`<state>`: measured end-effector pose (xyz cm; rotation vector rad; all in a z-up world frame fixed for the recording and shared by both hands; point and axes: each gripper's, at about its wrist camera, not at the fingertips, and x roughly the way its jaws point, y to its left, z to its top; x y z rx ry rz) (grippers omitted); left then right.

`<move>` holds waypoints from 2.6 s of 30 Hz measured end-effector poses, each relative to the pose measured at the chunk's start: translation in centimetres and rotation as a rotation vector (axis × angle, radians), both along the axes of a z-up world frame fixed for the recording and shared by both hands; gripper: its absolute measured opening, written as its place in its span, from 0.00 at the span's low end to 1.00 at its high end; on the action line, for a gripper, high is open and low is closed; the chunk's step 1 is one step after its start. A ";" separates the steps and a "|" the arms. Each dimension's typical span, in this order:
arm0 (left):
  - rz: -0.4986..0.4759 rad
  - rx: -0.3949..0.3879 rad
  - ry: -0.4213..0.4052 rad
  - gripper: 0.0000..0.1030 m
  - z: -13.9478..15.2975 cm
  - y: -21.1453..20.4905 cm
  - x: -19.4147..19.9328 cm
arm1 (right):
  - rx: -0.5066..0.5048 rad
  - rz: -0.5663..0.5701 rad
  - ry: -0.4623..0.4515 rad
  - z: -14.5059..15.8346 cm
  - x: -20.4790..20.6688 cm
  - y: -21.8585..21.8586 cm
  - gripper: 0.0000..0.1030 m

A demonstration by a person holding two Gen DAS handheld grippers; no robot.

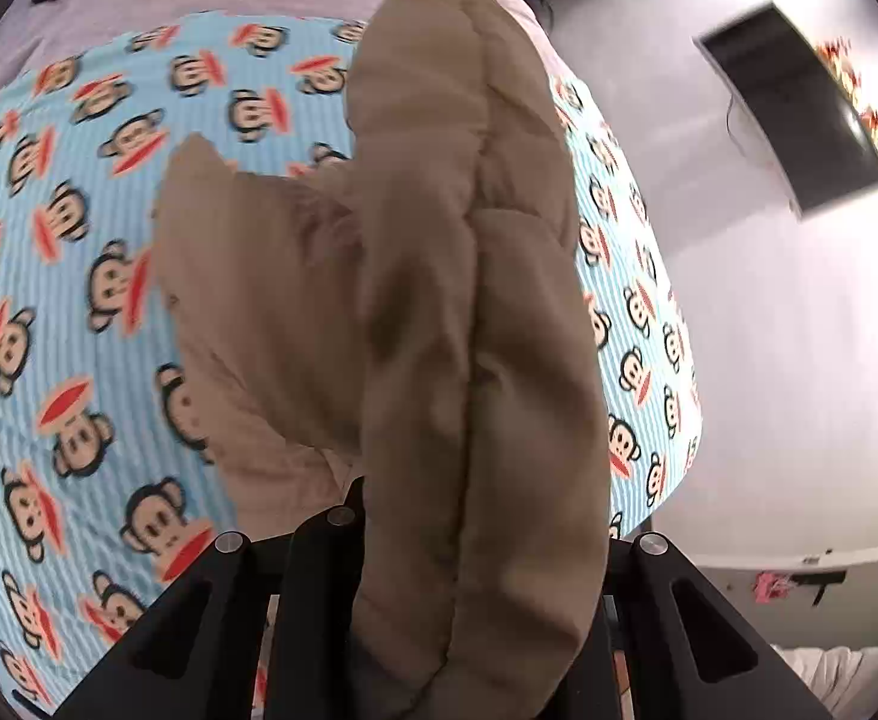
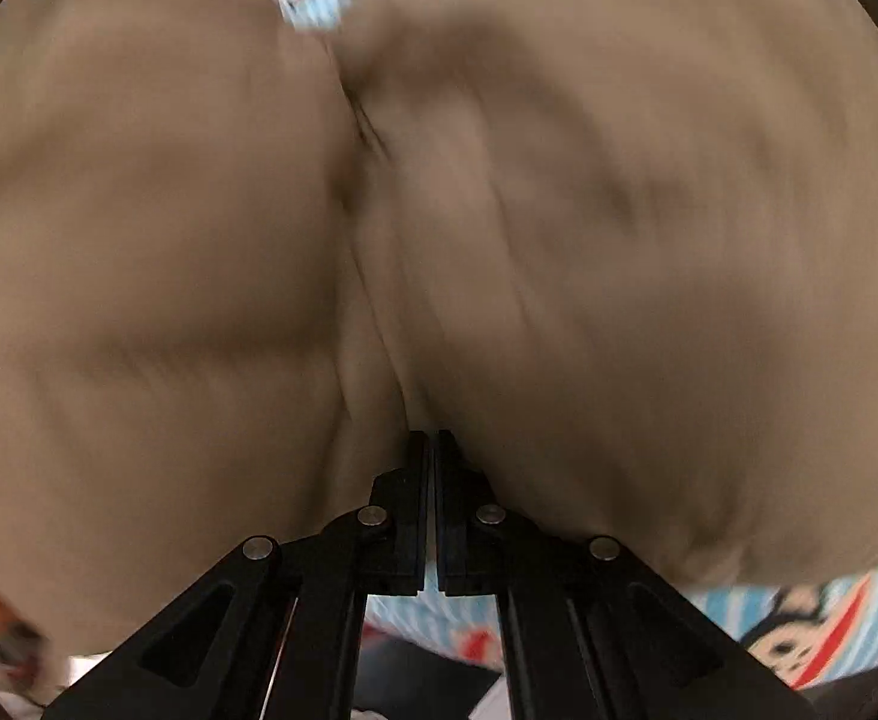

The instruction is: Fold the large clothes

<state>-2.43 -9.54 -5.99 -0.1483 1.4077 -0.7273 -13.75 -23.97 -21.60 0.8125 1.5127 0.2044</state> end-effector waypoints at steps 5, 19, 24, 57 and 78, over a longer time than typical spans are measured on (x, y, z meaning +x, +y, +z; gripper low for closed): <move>-0.129 -0.042 0.034 0.47 -1.3 -6.5 -0.6 | 0.041 -0.060 -0.006 0.5 -1.6 -2.5 0.01; -0.175 -0.162 0.147 0.81 -7.5 -14.4 0.8 | -0.100 -0.252 -0.243 13.7 -8.9 -14.5 0.67; -0.190 -0.099 0.074 0.81 -6.2 -15.4 0.2 | 0.058 -0.226 -0.295 14.5 -7.5 -13.2 0.82; 0.169 0.236 -0.183 0.82 -8.0 -5.2 2.3 | -0.067 -0.151 -0.321 17.4 -1.1 -21.3 0.60; 0.078 0.295 -0.218 0.82 -7.3 -9.1 2.1 | -0.037 -0.128 -0.190 8.2 6.2 -21.9 0.06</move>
